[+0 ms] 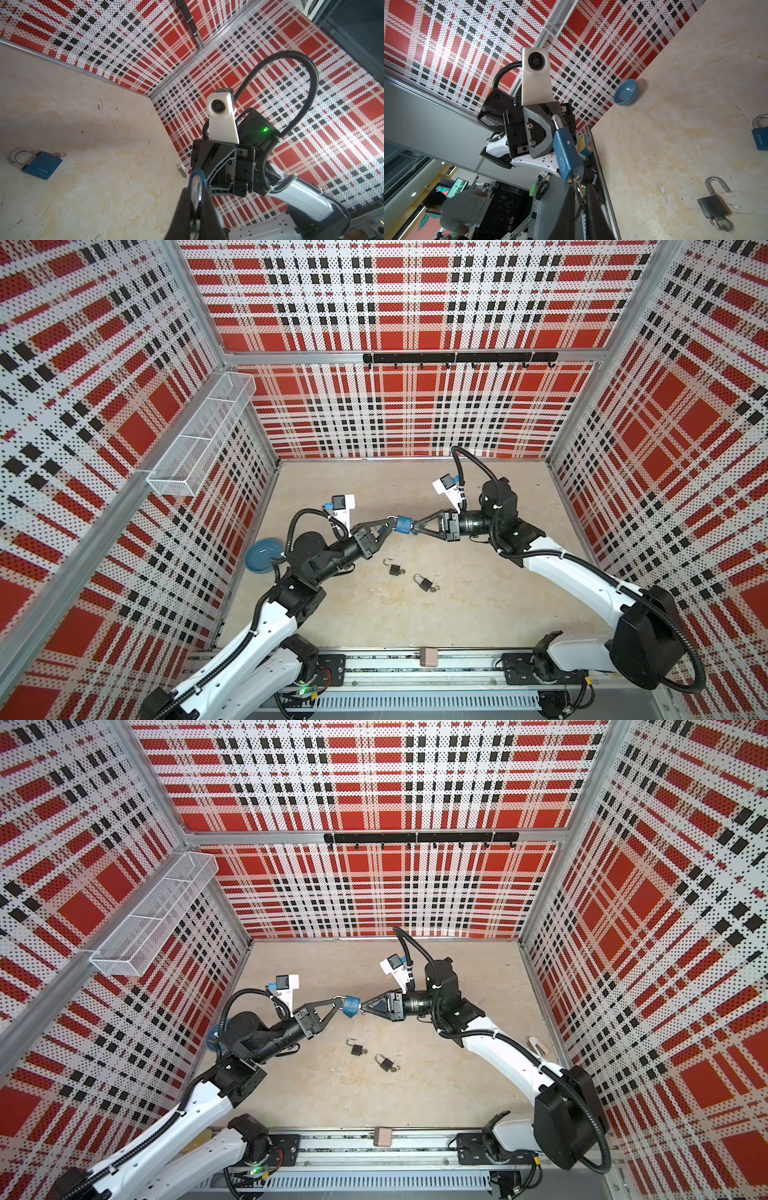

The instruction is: Lock with the key

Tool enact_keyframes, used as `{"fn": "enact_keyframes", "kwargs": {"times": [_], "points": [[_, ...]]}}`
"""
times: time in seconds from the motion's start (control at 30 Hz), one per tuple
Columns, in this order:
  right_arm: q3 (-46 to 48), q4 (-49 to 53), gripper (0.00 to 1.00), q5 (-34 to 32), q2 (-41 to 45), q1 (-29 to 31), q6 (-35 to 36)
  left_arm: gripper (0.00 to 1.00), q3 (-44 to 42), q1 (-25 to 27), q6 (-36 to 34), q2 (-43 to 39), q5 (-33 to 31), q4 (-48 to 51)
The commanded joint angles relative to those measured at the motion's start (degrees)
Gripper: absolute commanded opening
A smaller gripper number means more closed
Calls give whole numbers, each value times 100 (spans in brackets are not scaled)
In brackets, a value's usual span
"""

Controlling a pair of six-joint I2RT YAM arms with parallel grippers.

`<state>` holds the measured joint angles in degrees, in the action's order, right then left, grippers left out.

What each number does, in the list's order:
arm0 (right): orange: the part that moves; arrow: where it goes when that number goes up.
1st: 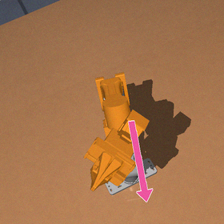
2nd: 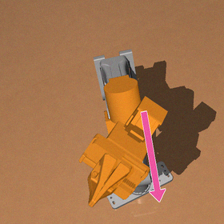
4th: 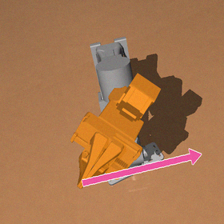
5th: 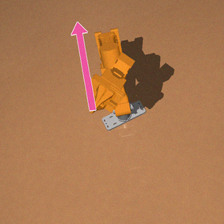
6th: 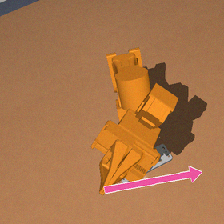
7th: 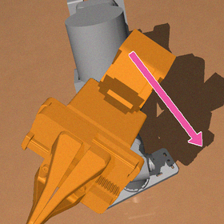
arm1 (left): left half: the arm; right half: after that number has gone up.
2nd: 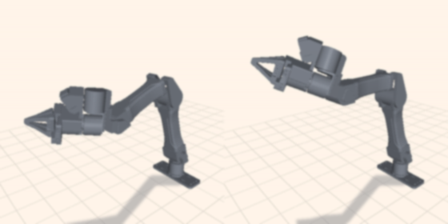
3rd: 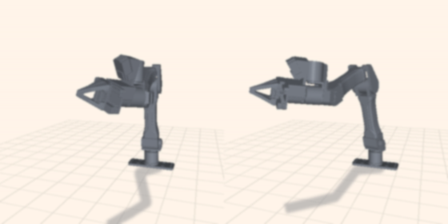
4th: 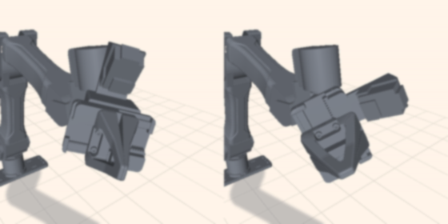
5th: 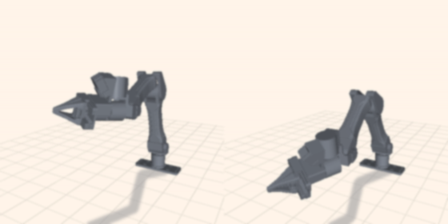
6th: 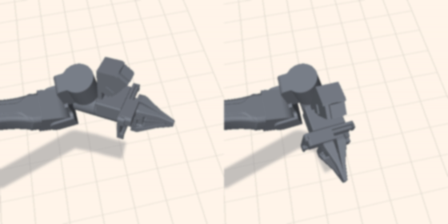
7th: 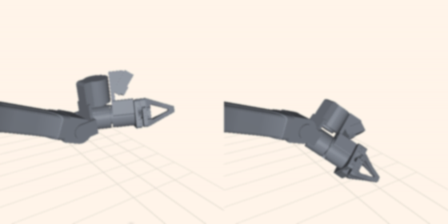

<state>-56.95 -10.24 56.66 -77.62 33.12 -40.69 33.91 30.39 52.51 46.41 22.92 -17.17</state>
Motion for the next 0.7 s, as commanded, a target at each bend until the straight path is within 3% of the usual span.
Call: {"fn": "enact_keyframes", "kwargs": {"times": [0.0, 0.2, 0.67], "points": [[-68, -434, 0, 135, -58, 61, -84, 0, 107, -35, 31, -32, -40, -288], [40, -287, 0, -1, 23, 53, -9, 0, 32, -216, 44, -159, -86, -293], [609, 34, 0, -323, 490, -364, 50, 0, 135, -1460, 320, -374, 639, -279]]}}
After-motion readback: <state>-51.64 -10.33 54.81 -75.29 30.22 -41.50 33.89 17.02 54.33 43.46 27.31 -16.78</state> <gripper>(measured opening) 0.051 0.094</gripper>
